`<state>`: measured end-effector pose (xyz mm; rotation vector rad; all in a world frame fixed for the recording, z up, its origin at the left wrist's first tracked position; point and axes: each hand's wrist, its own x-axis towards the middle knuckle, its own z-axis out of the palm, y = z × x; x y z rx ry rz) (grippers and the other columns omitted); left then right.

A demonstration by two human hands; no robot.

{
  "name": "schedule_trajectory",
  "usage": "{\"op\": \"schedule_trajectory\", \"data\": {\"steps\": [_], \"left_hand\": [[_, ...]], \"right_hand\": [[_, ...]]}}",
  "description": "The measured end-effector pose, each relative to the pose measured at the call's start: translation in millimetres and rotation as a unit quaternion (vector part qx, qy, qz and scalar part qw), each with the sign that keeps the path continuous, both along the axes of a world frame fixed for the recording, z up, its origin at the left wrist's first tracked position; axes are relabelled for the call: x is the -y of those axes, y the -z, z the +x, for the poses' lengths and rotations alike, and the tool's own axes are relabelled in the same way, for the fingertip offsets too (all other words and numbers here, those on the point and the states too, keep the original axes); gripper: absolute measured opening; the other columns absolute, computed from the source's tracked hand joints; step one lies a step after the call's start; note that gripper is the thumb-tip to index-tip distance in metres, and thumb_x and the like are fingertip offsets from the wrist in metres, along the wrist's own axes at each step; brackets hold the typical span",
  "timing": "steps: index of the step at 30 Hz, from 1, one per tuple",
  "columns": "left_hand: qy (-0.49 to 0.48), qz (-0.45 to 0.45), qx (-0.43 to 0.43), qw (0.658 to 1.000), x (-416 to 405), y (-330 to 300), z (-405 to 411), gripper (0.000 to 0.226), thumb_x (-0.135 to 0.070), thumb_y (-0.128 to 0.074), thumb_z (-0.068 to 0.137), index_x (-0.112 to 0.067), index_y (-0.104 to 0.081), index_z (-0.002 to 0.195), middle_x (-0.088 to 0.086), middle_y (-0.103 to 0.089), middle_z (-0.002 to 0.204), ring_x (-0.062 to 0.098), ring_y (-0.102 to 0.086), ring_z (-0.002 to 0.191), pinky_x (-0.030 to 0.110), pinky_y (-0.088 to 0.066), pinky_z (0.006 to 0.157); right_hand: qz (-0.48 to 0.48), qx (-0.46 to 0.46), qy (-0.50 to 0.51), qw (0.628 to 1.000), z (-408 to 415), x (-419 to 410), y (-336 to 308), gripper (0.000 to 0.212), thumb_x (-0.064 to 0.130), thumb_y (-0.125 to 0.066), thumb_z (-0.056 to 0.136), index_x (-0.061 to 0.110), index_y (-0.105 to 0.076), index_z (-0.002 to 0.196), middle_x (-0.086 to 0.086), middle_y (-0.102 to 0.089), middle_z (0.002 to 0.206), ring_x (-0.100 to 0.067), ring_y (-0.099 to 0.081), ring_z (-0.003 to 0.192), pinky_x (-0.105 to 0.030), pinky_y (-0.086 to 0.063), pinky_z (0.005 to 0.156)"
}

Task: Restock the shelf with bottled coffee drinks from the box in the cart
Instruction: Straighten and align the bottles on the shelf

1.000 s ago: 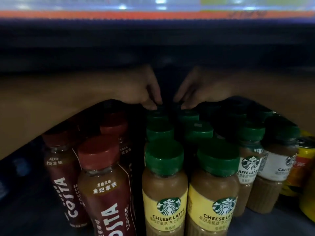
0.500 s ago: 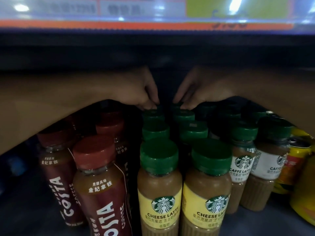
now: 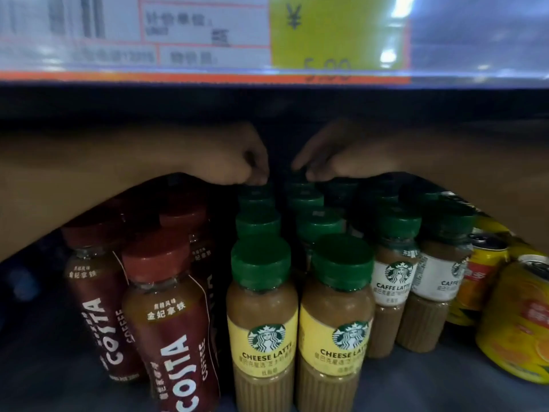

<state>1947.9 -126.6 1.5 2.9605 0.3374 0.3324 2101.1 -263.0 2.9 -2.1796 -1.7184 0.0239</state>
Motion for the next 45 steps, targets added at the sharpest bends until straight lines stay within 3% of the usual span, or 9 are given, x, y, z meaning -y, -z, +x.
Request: {"op": "schedule_trajectory", "data": {"steps": [3,6,11,15,19,26,30,37,45], "left_hand": [[0.008,0.016,0.051,0.999,16.7,-3.1,-5.4,0.019,-0.018,-0.059,0.093,-0.011,-0.072,0.105,0.000,-0.071,0.102,0.013,-0.063,0.096,0.030,-0.048,0.090],[0.026,-0.008,0.111,0.993,42.4,-3.4,-7.6,0.025,-0.030,-0.057,0.094,-0.013,-0.072,0.104,0.000,-0.071,0.102,0.014,-0.064,0.097,0.031,-0.046,0.092],[0.092,-0.067,0.081,0.990,90.6,5.0,-4.3,0.024,-0.033,-0.057,0.092,-0.016,-0.072,0.100,-0.003,-0.072,0.096,0.012,-0.065,0.094,0.038,-0.049,0.092],[0.105,-0.065,0.067,0.990,114.6,5.7,-1.4,0.021,-0.030,-0.065,0.088,-0.014,-0.073,0.100,-0.004,-0.073,0.094,0.009,-0.067,0.089,0.033,-0.049,0.087],[0.098,-0.042,0.057,0.993,129.6,9.7,3.8,0.029,-0.032,-0.074,0.081,-0.016,-0.073,0.105,-0.004,-0.073,0.093,0.010,-0.067,0.087,0.033,-0.052,0.084],[0.065,-0.055,0.032,0.996,136.9,10.7,12.9,0.039,-0.025,-0.080,0.075,-0.016,-0.070,0.112,-0.004,-0.070,0.102,0.006,-0.065,0.091,0.014,-0.049,0.078],[0.043,-0.065,0.024,0.997,139.2,9.1,17.4,0.037,-0.025,-0.083,0.072,-0.015,-0.071,0.106,0.000,-0.071,0.100,0.013,-0.066,0.092,0.034,-0.053,0.090],[0.028,-0.038,-0.003,0.999,146.7,2.9,7.6,0.037,-0.033,-0.082,0.073,-0.021,-0.071,0.106,-0.006,-0.072,0.098,0.008,-0.068,0.090,0.033,-0.055,0.089],[0.001,-0.023,-0.015,1.000,160.9,0.0,-7.4,0.034,-0.037,-0.081,0.072,-0.026,-0.071,0.102,-0.018,-0.068,0.093,0.002,-0.066,0.089,0.029,-0.054,0.090]], "right_hand": [[0.075,-0.011,0.011,0.997,11.1,20.0,-3.5,0.025,0.014,-0.064,0.087,0.033,-0.074,0.100,0.011,-0.072,0.096,-0.009,-0.068,0.094,-0.015,-0.050,0.074],[0.136,-0.068,0.013,0.988,15.8,50.9,2.7,0.011,0.025,-0.071,0.085,0.033,-0.073,0.092,0.012,-0.073,0.093,0.001,-0.066,0.082,-0.016,-0.050,0.076],[0.063,-0.030,0.046,0.996,7.8,98.5,9.4,0.013,0.026,-0.065,0.091,0.034,-0.073,0.098,0.014,-0.072,0.097,0.001,-0.065,0.090,-0.022,-0.052,0.085],[0.012,-0.021,0.065,0.998,-5.7,128.9,7.6,0.016,0.023,-0.066,0.091,0.030,-0.072,0.105,0.020,-0.069,0.099,0.021,-0.056,0.087,0.002,-0.042,0.070],[0.011,-0.028,0.096,0.995,-10.2,150.4,8.2,0.022,0.028,-0.070,0.088,0.029,-0.072,0.109,0.017,-0.070,0.100,0.008,-0.064,0.091,-0.016,-0.051,0.088],[-0.039,0.008,0.138,0.990,-9.1,165.3,6.8,0.038,0.042,-0.074,0.082,0.035,-0.066,0.119,0.017,-0.064,0.101,0.001,-0.061,0.092,-0.020,-0.048,0.085],[-0.027,-0.004,0.139,0.990,-8.8,166.2,7.9,0.036,0.040,-0.075,0.081,0.033,-0.068,0.117,0.013,-0.069,0.110,-0.006,-0.063,0.100,-0.030,-0.051,0.094],[-0.012,-0.008,0.135,0.991,-13.2,173.2,8.2,0.032,0.042,-0.076,0.079,0.034,-0.071,0.109,0.020,-0.065,0.102,0.002,-0.059,0.093,-0.014,-0.045,0.077],[-0.002,0.020,0.105,0.994,-22.7,179.9,8.8,0.031,0.042,-0.078,0.077,0.030,-0.073,0.105,0.021,-0.065,0.095,0.002,-0.062,0.089,-0.010,-0.046,0.073]]}}
